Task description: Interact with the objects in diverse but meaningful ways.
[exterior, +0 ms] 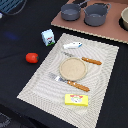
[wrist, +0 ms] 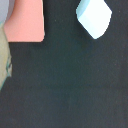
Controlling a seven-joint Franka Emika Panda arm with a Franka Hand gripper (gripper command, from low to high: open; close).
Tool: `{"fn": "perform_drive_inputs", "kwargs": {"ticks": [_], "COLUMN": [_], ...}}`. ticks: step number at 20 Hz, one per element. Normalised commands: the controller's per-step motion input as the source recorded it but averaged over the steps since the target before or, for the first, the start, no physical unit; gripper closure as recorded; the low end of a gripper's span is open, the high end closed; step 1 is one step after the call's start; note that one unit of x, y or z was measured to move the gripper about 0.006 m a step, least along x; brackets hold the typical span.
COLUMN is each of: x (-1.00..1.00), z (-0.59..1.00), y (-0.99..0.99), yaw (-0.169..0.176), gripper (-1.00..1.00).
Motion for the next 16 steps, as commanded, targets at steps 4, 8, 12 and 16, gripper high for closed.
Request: {"fn": "perform_drive_inputs", "kwargs": {"ticks": [4, 8, 12, 16], "x": [0.06, 0.19, 0.05, -0.02], "z": [-0.21, -0.5, -0.62, -0.51], "y": [-0.05, -0.22, -0.38, -0.2], "yaw": [-0.043, -0.12, -0.128, -0.048], "gripper": [-1.0, -1.0, -1.0, -1.0]}}
